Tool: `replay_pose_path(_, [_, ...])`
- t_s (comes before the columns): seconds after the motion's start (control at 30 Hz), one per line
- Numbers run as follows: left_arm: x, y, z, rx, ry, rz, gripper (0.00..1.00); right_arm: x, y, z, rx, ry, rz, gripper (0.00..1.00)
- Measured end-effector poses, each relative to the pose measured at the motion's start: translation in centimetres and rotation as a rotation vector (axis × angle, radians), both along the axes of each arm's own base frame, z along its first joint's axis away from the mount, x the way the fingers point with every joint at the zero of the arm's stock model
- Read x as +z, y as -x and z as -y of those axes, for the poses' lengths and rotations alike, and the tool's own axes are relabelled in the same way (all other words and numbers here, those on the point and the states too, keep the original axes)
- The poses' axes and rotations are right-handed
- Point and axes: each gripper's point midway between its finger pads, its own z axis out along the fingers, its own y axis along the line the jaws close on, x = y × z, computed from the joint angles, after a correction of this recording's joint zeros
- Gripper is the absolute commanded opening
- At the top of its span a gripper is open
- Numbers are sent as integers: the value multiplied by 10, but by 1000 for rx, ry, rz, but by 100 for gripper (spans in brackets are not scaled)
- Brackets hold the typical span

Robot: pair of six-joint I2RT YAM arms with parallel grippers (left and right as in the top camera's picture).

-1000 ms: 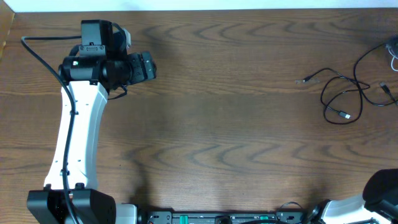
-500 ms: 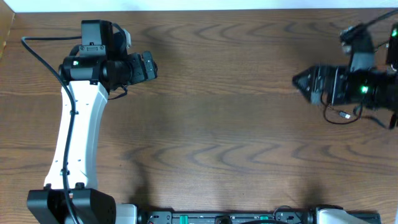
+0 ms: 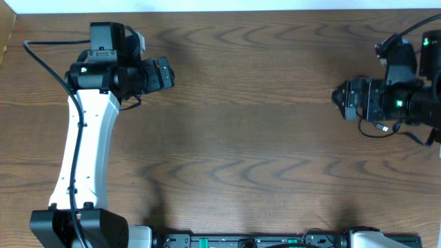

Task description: Untangle cables

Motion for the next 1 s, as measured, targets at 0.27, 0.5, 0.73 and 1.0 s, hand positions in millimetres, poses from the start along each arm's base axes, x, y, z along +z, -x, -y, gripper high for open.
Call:
replay_pose_path(0.27, [0, 0, 0, 0, 0, 0, 98, 32, -41, 5, 99, 130, 448, 99])
replay_pose_path(0.5, [0, 0, -1, 1, -3, 1, 98, 23, -27, 11, 74, 179, 765, 99])
replay_pose_path(0.73, [0, 0, -1, 2, -3, 0, 98, -36, 4, 13, 54, 198, 948, 99])
replay_pose_path(1.0, [-1, 0, 0, 1, -2, -3, 98, -105, 35, 15, 35, 206, 1039, 99])
